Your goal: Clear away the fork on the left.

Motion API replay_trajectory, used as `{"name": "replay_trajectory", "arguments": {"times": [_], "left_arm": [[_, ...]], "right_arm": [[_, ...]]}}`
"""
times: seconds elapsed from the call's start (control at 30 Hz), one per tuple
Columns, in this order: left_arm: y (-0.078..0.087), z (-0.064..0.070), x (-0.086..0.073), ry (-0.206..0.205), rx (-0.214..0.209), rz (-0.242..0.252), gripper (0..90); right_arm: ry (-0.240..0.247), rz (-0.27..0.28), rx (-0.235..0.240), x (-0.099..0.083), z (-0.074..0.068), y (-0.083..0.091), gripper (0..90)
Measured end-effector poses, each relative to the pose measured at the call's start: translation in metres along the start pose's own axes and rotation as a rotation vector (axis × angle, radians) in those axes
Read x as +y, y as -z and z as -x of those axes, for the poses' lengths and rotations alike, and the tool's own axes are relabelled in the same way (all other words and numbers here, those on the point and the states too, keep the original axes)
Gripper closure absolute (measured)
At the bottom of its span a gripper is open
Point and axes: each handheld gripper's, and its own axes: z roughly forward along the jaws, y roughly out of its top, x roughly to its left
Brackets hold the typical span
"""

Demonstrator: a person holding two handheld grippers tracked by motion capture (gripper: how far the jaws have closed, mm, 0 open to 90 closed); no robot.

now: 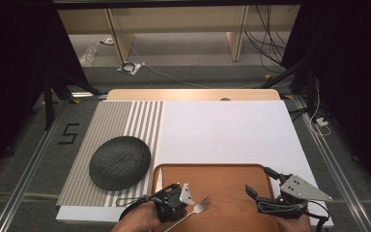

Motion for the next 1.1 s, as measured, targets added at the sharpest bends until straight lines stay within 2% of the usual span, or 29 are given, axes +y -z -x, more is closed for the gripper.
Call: {"name": "replay_trajectory", "arguments": {"times": [0.1,0.2,0.23,0.3,0.43,0.6,0.7,1.1], "left_arm": [[0.004,0.004,0.002,-0.007,-0.017,0.026,89.5],[0.005,0.011,0.005,-0.018,-0.073,0.053,89.5],[0.003,0.014,0.006,-0.024,-0.082,0.048,89.6],[0.0,0.016,0.006,-0.048,-0.074,0.018,89.6],[-0.004,0.013,0.004,-0.046,-0.049,-0.003,89.6],[-0.004,0.01,0.002,-0.03,-0.042,-0.001,89.6],[-0.005,0.007,0.001,-0.031,-0.012,-0.013,89.6],[-0.001,-0.013,-0.013,0.042,0.027,-0.015,89.6]], "right_arm": [[0.003,-0.003,0.001,0.0,0.0,0.0,16.9],[0.003,-0.002,0.001,0.0,0.0,0.0,16.9],[0.003,-0.002,0.001,0.0,0.0,0.0,16.9],[0.001,-0.001,0.001,0.0,0.0,0.0,16.9],[0.006,-0.011,-0.002,0.0,0.0,0.001,17.0],[0.005,-0.005,0.001,0.0,0.0,0.0,16.9],[0.006,-0.011,-0.002,0.0,0.0,0.001,16.9],[0.004,-0.005,0.001,-0.001,0.0,-0.001,16.9]]}}
